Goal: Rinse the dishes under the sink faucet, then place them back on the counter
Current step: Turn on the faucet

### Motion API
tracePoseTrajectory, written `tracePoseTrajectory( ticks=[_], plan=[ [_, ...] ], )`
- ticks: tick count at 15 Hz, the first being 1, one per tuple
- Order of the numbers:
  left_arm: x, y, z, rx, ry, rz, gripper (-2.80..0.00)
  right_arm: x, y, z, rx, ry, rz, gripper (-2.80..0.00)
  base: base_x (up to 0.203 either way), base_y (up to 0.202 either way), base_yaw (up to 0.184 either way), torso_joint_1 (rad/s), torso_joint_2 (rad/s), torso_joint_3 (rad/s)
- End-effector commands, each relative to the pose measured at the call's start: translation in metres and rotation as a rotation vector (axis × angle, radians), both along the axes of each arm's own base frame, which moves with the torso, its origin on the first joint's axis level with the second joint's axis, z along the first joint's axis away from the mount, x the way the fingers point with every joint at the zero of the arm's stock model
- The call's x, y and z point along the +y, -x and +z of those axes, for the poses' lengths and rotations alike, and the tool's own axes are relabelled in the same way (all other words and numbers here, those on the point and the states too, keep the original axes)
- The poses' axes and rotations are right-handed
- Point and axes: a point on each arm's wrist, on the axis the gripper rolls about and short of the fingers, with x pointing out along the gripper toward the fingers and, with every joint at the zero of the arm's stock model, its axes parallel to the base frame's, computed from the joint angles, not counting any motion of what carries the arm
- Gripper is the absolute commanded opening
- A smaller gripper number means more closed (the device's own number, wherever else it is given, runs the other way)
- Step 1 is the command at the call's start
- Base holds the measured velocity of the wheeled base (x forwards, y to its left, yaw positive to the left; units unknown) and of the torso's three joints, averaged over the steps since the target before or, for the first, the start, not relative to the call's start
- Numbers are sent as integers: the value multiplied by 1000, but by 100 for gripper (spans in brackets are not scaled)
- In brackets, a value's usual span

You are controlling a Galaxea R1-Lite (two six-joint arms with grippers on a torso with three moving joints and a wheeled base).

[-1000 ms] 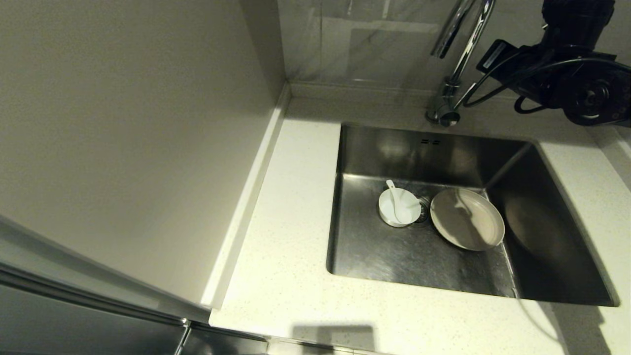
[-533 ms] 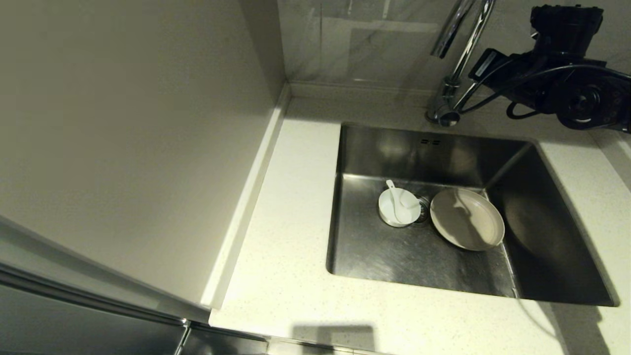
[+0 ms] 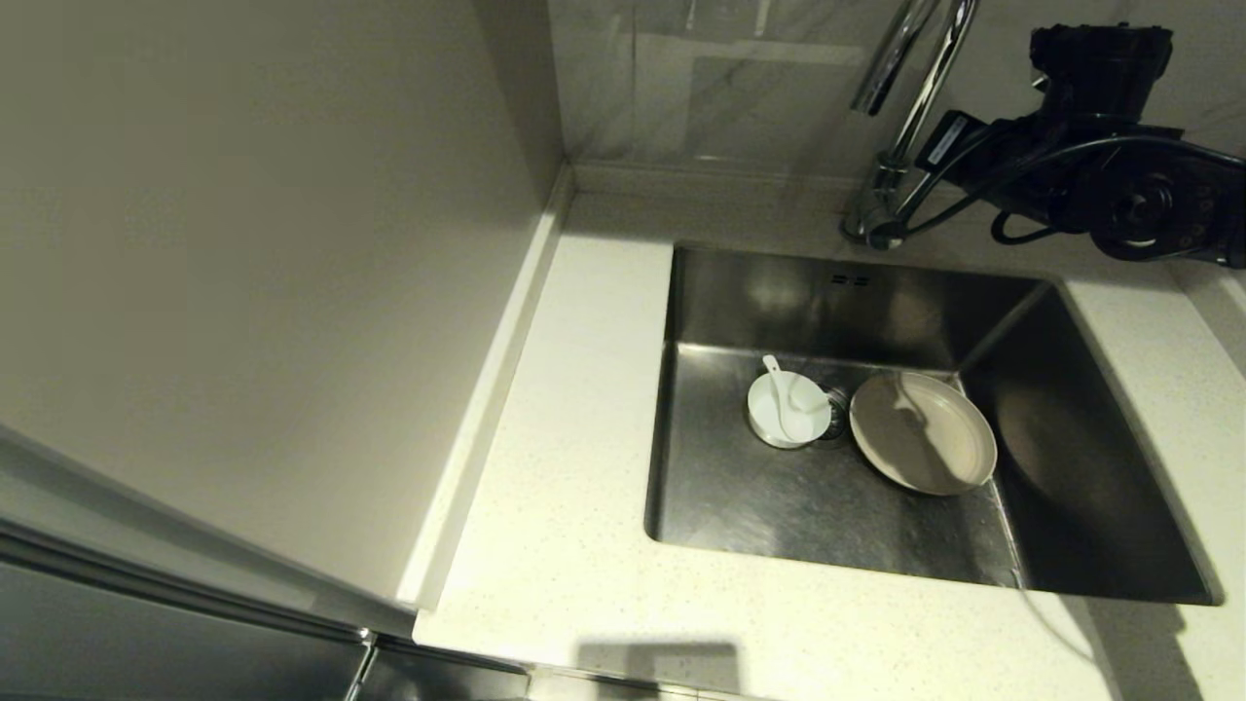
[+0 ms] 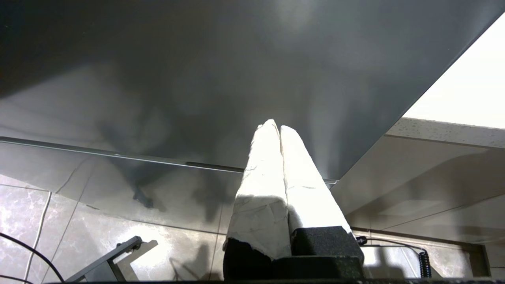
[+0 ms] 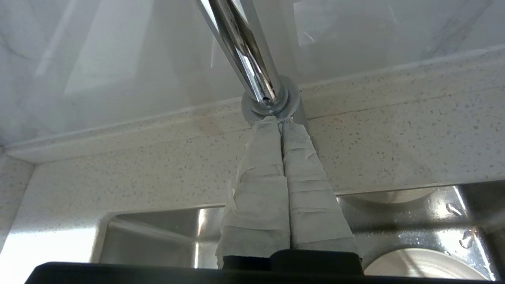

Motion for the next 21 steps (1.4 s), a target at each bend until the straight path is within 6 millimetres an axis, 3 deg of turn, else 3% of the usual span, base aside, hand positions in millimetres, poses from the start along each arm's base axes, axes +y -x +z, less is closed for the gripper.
tracePoseTrajectory(
  ticks=[1, 13, 15, 19, 21],
  plan=[
    [0, 0, 0, -4, 0, 0, -280, -1, 3, 1, 16, 0, -1, -280, 0, 0, 0, 0, 0, 0],
    [0, 0, 0, -4, 0, 0, -280, -16, 24, 4, 169, 75, 48, -280, 0, 0, 0, 0, 0, 0],
    [0, 0, 0, -4, 0, 0, -280, -17, 30, 14, 129, 72, 47, -280, 0, 0, 0, 0, 0, 0],
    [0, 0, 0, -4, 0, 0, -280, -20, 60, 56, -51, 61, 28, -280, 0, 0, 0, 0, 0, 0],
    [0, 0, 0, -4, 0, 0, -280, -22, 68, 70, -150, 74, -75, -280, 0, 0, 0, 0, 0, 0]
  ],
)
